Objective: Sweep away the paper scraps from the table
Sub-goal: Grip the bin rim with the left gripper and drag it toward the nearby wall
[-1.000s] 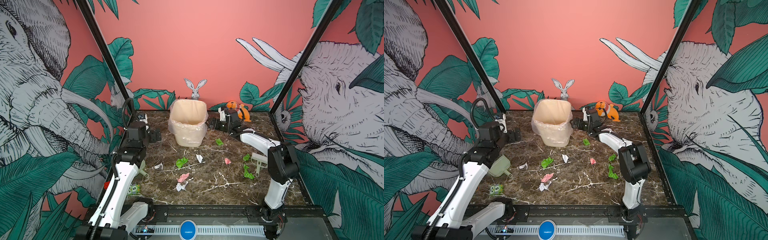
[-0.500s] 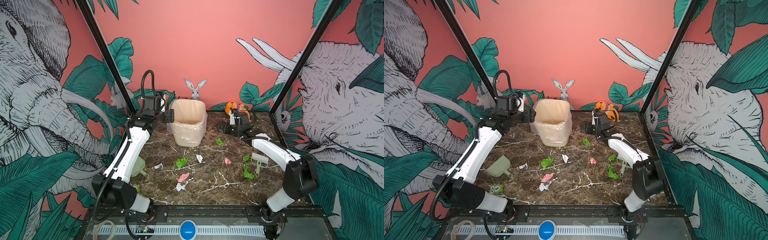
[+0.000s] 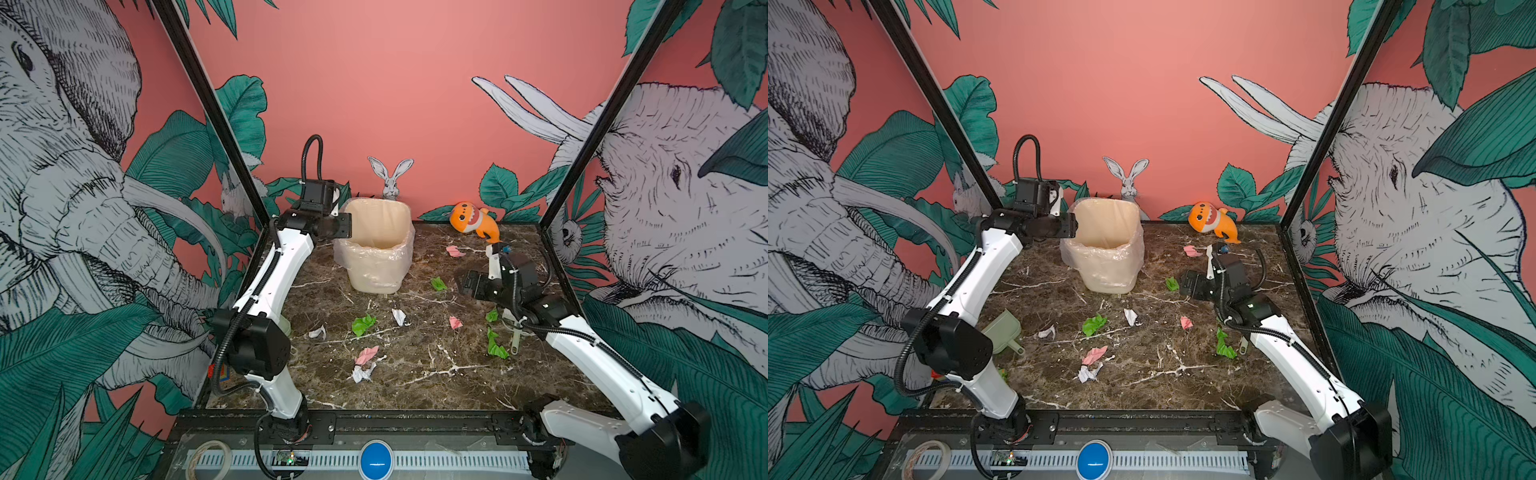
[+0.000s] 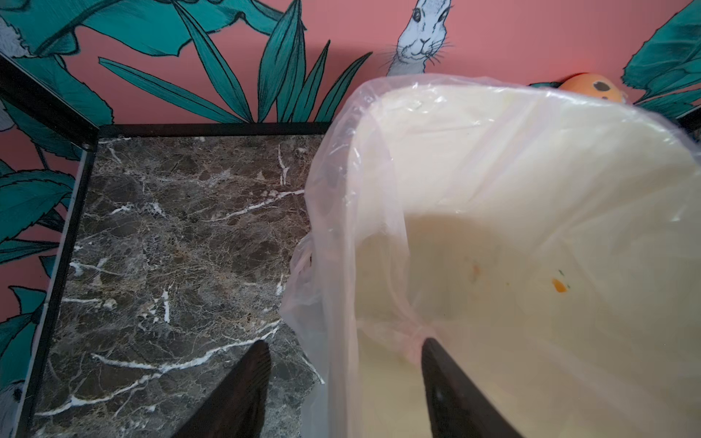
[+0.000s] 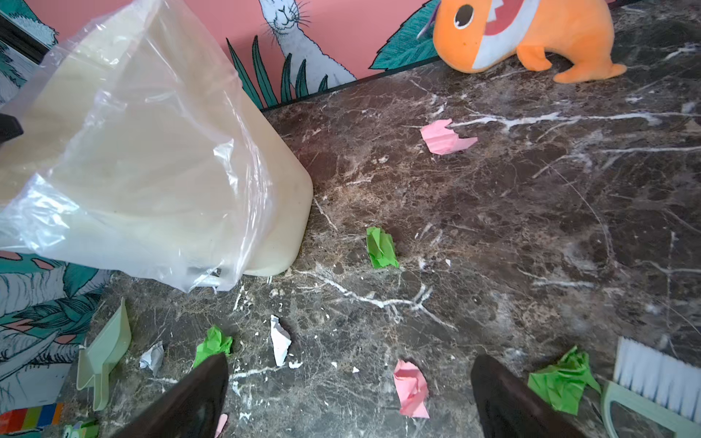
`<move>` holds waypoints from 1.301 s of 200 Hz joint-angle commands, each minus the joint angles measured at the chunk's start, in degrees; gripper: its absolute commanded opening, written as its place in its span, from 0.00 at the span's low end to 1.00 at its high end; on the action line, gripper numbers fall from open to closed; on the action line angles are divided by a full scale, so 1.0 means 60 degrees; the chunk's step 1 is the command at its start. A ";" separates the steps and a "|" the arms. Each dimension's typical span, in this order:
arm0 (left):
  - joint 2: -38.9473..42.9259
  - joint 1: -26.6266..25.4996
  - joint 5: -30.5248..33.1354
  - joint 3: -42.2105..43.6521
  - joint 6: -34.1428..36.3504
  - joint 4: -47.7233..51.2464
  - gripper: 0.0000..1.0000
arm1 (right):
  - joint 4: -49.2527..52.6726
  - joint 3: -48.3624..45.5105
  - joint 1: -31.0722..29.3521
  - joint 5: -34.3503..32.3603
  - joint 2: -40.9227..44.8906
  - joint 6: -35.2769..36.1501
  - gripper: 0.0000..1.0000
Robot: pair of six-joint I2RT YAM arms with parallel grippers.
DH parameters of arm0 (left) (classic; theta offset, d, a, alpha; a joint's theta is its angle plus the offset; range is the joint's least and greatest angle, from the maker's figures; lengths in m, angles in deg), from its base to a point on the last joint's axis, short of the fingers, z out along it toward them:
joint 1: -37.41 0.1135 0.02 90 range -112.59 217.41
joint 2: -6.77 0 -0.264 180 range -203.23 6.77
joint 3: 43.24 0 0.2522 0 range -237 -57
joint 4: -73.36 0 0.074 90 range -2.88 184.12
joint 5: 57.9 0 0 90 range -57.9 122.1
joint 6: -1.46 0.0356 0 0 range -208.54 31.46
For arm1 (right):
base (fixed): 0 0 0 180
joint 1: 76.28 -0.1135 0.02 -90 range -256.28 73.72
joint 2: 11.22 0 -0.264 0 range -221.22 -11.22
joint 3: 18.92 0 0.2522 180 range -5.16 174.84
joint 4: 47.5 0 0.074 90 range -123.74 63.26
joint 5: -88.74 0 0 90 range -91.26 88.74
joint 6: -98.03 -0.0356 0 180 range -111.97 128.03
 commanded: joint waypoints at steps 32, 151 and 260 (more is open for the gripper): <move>-0.0330 -0.0043 0.0284 -0.0378 -0.0205 0.0365 0.51 | 0.0404 -0.0217 -0.0050 -0.0380 0.0513 -0.0243 0.99; -0.0031 -0.0055 0.0745 0.0013 -0.0363 0.0225 0.13 | 0.0397 -0.0299 -0.0063 -0.0497 0.0530 -0.0280 0.99; 0.1093 -0.0022 0.2360 0.0759 -0.0914 0.0073 0.00 | 0.0426 -0.0237 -0.0065 -0.0541 0.0439 -0.0294 0.99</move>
